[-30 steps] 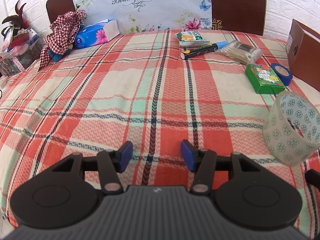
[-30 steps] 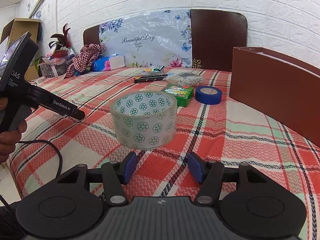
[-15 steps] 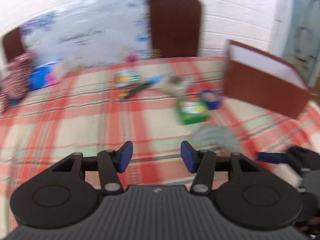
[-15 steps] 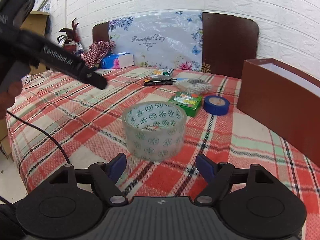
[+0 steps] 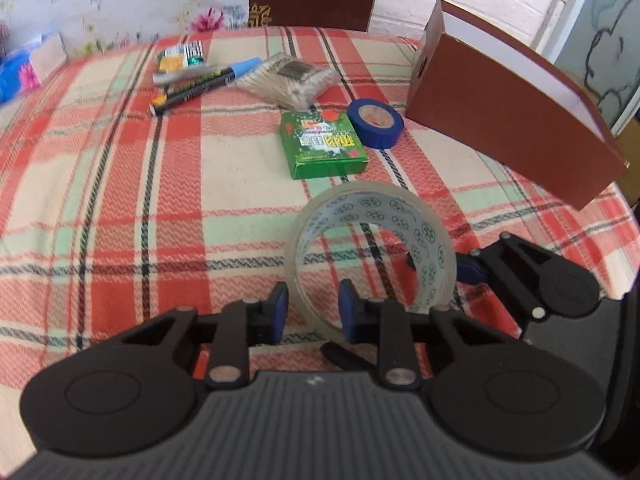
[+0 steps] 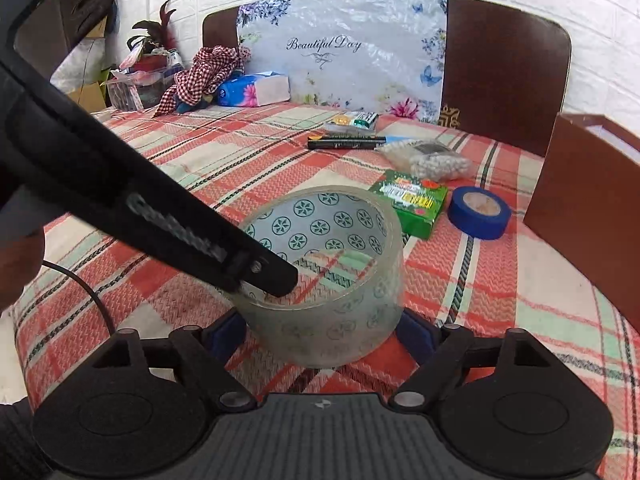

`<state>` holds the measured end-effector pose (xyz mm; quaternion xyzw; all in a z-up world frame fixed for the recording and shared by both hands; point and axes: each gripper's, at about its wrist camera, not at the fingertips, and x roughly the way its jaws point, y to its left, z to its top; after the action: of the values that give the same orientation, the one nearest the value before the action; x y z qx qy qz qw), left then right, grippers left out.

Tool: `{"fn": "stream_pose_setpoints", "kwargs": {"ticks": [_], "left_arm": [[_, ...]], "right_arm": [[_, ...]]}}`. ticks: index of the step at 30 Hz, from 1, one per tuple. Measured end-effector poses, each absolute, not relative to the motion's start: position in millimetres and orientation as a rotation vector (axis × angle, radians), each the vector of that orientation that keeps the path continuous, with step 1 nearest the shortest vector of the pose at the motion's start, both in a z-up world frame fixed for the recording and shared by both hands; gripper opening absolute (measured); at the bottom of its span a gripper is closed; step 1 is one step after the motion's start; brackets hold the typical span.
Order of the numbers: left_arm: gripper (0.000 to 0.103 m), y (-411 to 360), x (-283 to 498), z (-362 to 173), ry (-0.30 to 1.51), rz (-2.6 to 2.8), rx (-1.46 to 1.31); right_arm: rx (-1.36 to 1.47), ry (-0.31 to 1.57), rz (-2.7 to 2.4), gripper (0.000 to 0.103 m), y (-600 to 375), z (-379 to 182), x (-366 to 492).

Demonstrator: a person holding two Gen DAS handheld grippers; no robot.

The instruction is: Organize objects

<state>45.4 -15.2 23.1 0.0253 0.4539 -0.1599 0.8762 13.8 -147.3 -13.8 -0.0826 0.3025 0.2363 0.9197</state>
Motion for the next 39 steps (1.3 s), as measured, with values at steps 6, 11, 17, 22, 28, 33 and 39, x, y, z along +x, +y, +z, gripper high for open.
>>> {"fn": "stream_pose_setpoints", "kwargs": {"ticks": [6,11,17,22,28,33,39], "left_arm": [[0.028,-46,50,67,0.831,-0.387,0.113],[0.029,-109,74,113,0.677,-0.463,0.185],[0.029,-181,121,133,0.571,-0.506,0.256],[0.029,-213,158,128,0.614,-0.510,0.251],[0.043,-230,177,108,0.652,-0.517,0.246],[0.044,-230,175,99,0.653,-0.521,0.235],[0.044,-227,158,106,0.643,-0.525,0.234]], "right_arm": [[-0.164,0.454,0.374,0.080,-170,12,1],[-0.163,0.298,0.207,0.080,-215,44,16],[-0.112,0.257,0.071,0.080,-271,63,66],[-0.048,0.298,0.048,0.080,-298,55,101],[0.070,0.355,0.058,0.081,-319,44,122],[0.215,0.397,0.061,0.087,-344,34,122],[0.205,0.396,-0.001,0.088,-339,38,106]]}}
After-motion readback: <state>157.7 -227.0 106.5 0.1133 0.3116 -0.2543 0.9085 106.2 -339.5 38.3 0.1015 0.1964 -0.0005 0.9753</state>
